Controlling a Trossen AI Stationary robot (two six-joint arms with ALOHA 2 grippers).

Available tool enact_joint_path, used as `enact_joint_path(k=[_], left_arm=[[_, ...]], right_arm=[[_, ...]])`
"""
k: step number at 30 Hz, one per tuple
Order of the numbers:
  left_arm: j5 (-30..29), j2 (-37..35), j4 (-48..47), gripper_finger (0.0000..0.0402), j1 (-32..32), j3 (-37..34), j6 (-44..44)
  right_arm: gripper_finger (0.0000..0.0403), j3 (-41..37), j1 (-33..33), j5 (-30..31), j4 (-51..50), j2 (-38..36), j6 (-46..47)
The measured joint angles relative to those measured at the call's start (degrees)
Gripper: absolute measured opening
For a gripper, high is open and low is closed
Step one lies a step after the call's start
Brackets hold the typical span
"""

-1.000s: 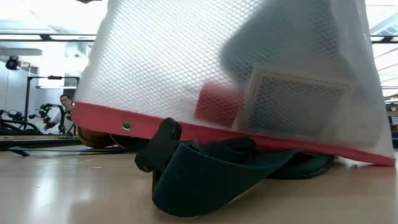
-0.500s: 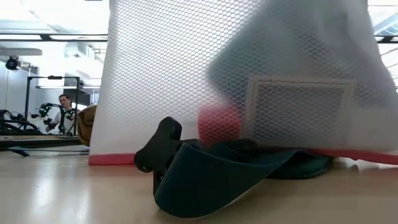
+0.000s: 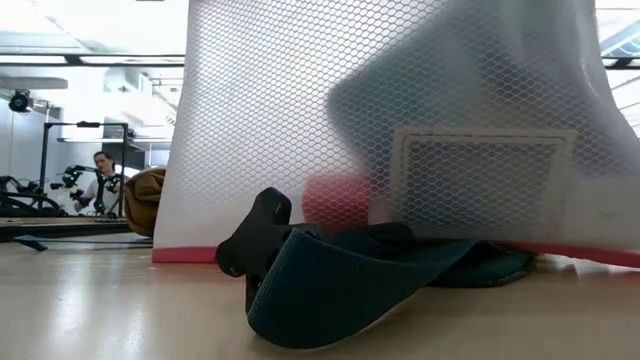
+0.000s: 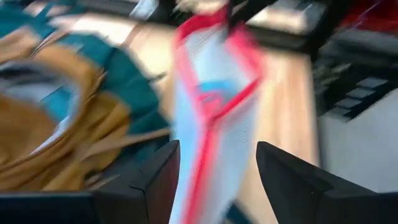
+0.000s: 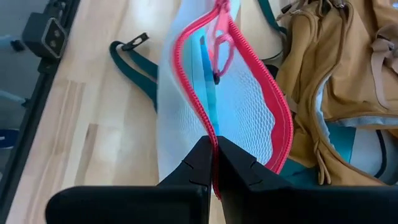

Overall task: Unpack backpack
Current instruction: Close the pink zip bag

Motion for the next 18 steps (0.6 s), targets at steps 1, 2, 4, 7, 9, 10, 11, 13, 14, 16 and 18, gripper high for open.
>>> enact_joint_path(k=[1,2,4,7,9,10,11,13,14,16,18], left_arm=[[1.21,0.22,-0.58,0.0204,0.26,0.25,-0.28],[3.07,0.28,-0.46,0.0205,0.54,0.33,-0.35],[5.25,0.5,0.0,0.0208,1.02,0.39,-0.2],[5.51,1.41,0.07,0.0209,1.77,-0.2,-0.26],[5.5,2.4,-0.11,0.0204,2.46,-0.29,-1.0],[5.5,2.74,-0.04,0.0196,2.62,-0.29,-1.29],[5.42,3.08,0.07,0.0183,2.77,-0.29,-1.56],[5.59,3.63,0.39,0.0142,2.82,-0.29,-2.03],[6.07,3.85,0.4,0.0114,2.84,-0.29,-2.08],[6.79,4.09,0.28,0.0048,2.8,-0.29,-2.13],[6.96,4.06,0.15,0.0015,2.84,-0.31,-2.62]], right_arm=[[0.0,0.0,0.13,0.03,0.01,0.0,0.17],[0.0,0.0,0.17,0.03,0.01,0.0,0.26],[0.0,0.0,0.45,0.11,0.05,0.0,0.31],[0.0,0.0,0.76,0.18,0.94,0.27,-0.43],[0.0,0.0,0.89,0.07,1.22,0.33,-1.77],[0.0,0.0,0.98,0.01,1.28,0.33,-2.41],[0.0,0.0,1.1,0.05,1.41,0.33,-2.67],[0.0,0.0,1.1,0.03,2.02,0.33,-3.38],[0.0,-0.06,1.09,-0.01,2.64,0.32,-3.82],[0.0004,-0.07,1.08,-0.04,4.36,0.31,-4.29],[0.0017,0.36,0.85,0.11,7.12,0.22,-4.26]])
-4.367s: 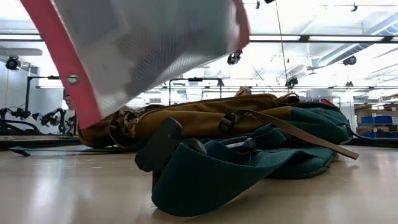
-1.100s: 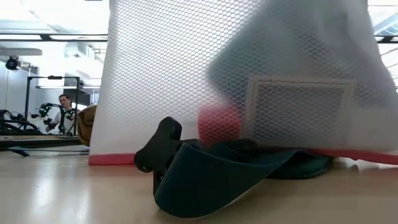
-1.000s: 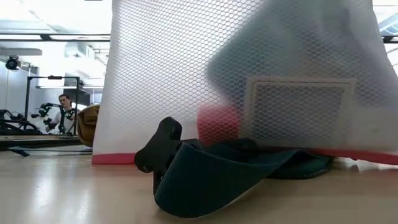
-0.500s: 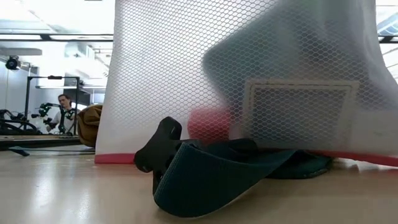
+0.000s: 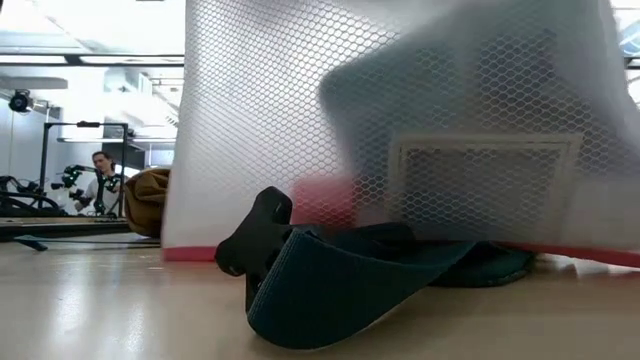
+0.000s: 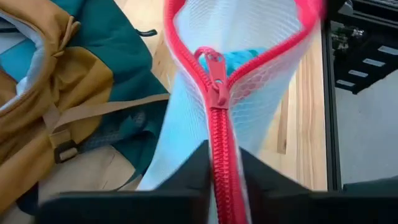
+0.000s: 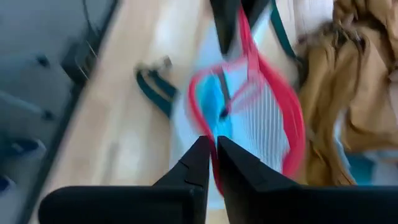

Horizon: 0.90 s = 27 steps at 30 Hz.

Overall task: Unpack backpack
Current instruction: Close the pink zip bag

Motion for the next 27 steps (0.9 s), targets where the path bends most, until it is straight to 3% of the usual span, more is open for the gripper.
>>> enact_joint_path(k=[5,9,18,23,27], left_arm=[[-0.07,-0.35,-0.13,0.0005,-0.16,0.36,0.47],[-0.07,-0.48,-0.06,0.0002,-0.4,0.7,1.18],[-0.05,-0.48,-0.48,0.0,-1.1,0.7,2.03],[-0.1,-0.5,-0.46,0.0,-1.11,0.7,2.05],[-0.25,-0.5,-1.39,0.0,-1.11,0.57,2.05]], right_arm=[[0.0067,-0.01,-1.75,1.89,8.62,0.19,-2.77],[0.0101,-0.14,-4.63,3.23,9.76,1.95,-1.49],[0.0128,-0.25,-6.92,2.41,9.91,7.72,-5.97],[0.0112,-0.25,-7.16,2.44,11.76,9.17,-5.97],[0.0035,-0.25,-7.44,0.46,14.13,9.57,-5.97]])
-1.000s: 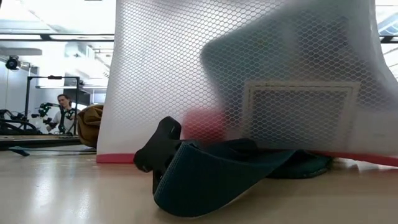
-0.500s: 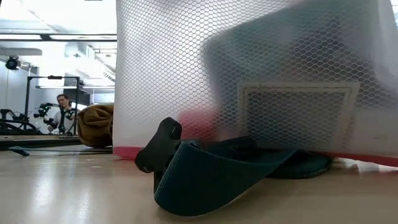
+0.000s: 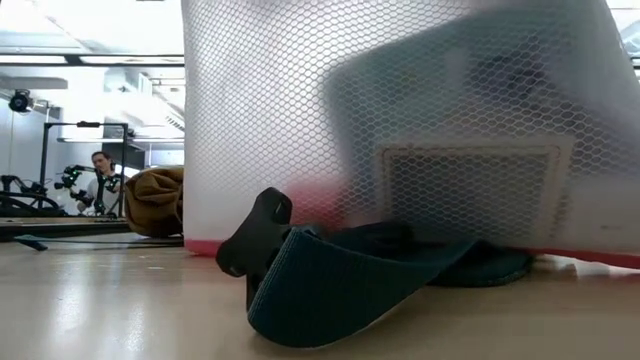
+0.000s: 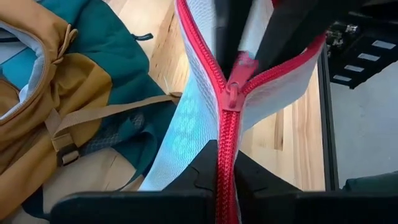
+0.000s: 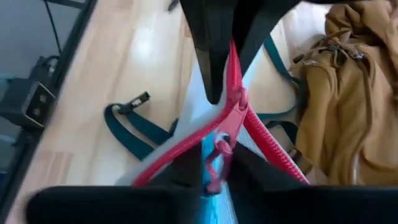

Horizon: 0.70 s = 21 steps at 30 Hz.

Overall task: Unpack backpack
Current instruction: Close the pink zip bag

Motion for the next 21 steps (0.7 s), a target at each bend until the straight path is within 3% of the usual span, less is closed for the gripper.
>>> enact_joint_path(k=[2,6,11,18,21], left_arm=[[-0.11,-0.08,-2.04,0.0,0.0,0.0,-0.3],[-1.38,-1.28,-9.21,0.0,-0.05,-0.02,-2.71],[-3.42,-2.76,-14.25,0.0,-0.44,-0.09,-4.37],[-4.62,-3.06,-22.16,0.0,-0.43,-0.25,-7.21],[-5.04,-3.06,-22.17,0.0,-0.33,-0.55,-7.82]], right_arm=[[0.0011,0.17,0.0,-0.61,-0.47,-0.36,0.15],[0.0003,3.78,0.4,-0.55,-7.08,-1.27,2.67],[0.0001,9.3,1.49,-1.21,-16.88,-2.16,5.24],[0.0,17.07,4.2,-9.48,-32.42,-2.85,14.32],[0.0,19.39,5.95,-8.87,-37.9,-3.24,17.55]])
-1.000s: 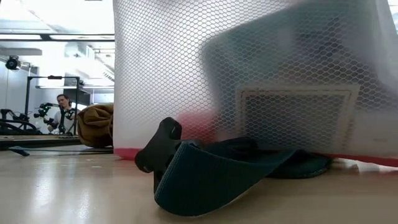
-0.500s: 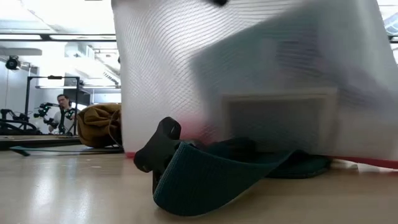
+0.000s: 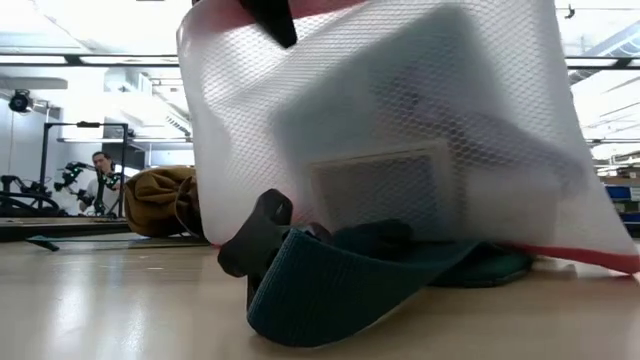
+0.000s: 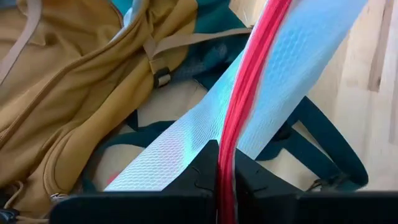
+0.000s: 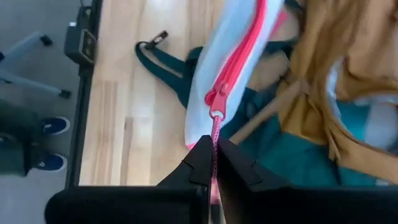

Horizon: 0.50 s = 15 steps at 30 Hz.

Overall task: Unpack backpack
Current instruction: Close the pink zip bag, then open the pink zip bag

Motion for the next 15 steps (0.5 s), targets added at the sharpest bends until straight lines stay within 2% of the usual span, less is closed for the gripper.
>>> enact_joint_path(k=[8,11,15], left_arm=[[-2.35,0.02,5.58,0.0,0.38,-0.09,2.98],[-2.47,0.02,9.1,0.0,0.85,-0.11,3.77],[-2.43,0.07,14.44,0.0,1.42,-0.09,6.19]], right_arm=[[0.0008,-0.95,1.08,9.64,-0.07,-1.29,-0.27],[0.0043,-1.47,-0.25,12.44,0.87,-1.29,-1.3],[0.0117,-2.46,-3.31,12.98,7.63,-1.13,-5.1]])
